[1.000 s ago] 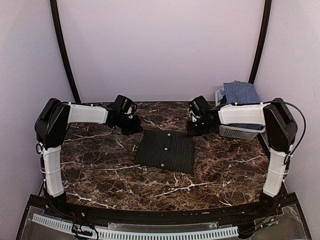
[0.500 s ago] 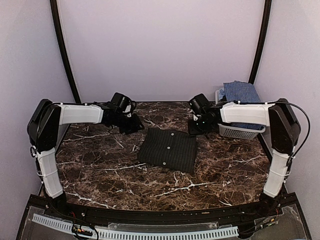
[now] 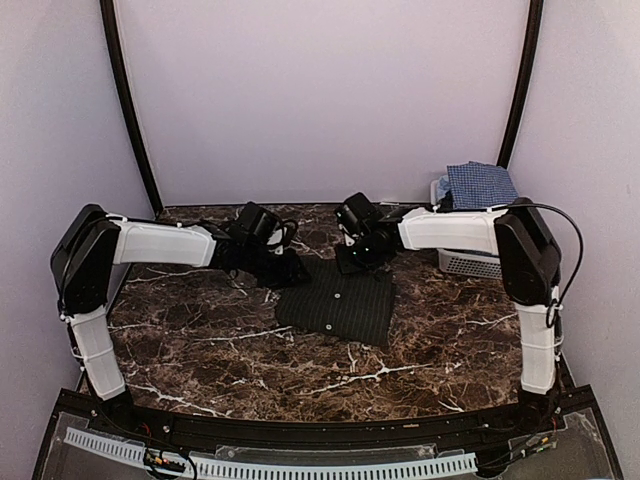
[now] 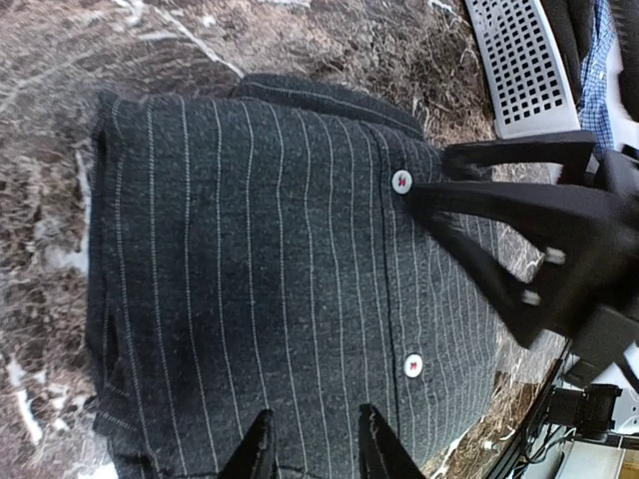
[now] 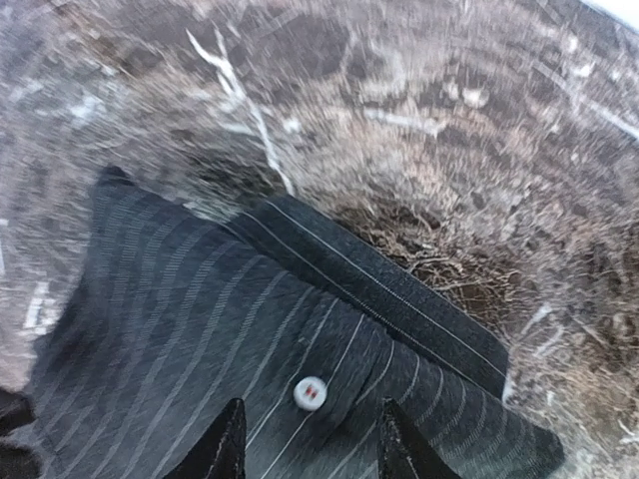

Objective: Fold and stack the long sleeve shirts
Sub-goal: Smooth out the square-folded shirt at the center of the board.

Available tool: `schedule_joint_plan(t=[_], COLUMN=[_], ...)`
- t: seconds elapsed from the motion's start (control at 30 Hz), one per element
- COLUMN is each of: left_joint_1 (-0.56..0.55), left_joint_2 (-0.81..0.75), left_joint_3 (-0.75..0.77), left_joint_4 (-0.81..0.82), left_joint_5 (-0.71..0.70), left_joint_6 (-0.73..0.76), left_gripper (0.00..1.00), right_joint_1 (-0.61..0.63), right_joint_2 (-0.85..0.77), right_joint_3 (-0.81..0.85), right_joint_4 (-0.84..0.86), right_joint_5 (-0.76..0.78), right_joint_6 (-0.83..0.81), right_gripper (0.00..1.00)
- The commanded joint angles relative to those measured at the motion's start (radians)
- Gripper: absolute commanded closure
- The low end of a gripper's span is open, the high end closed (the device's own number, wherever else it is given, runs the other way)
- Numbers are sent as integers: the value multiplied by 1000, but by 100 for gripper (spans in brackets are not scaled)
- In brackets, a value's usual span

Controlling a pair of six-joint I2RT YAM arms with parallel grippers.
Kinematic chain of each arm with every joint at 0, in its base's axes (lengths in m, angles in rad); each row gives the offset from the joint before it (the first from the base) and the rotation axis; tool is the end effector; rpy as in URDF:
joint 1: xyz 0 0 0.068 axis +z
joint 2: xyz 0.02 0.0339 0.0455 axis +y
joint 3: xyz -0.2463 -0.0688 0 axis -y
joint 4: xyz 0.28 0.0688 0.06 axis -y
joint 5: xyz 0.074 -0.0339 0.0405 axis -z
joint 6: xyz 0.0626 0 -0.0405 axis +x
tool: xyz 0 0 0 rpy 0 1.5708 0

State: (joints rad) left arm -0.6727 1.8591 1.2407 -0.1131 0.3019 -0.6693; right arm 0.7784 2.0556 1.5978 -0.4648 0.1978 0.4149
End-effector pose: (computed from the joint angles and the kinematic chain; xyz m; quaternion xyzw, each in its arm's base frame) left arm 0.3423 -0.2965 0.1468 0.0628 0.9027 -0.3580 0.2301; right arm 0.3605 0.3382 0.1536 -0.1396 0.9335 0.1006 0.3147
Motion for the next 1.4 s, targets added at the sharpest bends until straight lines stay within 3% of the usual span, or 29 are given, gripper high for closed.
schedule_joint_plan(t=[0.0, 0.53, 0.87, 1.1, 1.37], left_joint_1=[-13, -84, -138, -115, 32], left_joint_2=[41, 15, -236, -376, -240], left_joint_3=[-27, -248, -443, -395, -311], left_joint_4=[52, 145, 81, -62, -16], left_joint_5=[54, 68, -31, -181, -98], left_joint_6=[-7, -102, -200, -177, -85], left_gripper=[73, 74, 75, 71, 75], right_joint_1=[-39, -45, 99, 111, 111], right_joint_2=[90, 175, 207, 178, 18], right_joint_3=[36, 23, 106, 188, 103], right_joint_4=[3, 53, 93, 64, 93], right_joint_5=[-36, -149, -266, -287, -333], right_joint_6=[-15, -9, 13, 29, 35], right_gripper=[60, 61, 60, 59, 57])
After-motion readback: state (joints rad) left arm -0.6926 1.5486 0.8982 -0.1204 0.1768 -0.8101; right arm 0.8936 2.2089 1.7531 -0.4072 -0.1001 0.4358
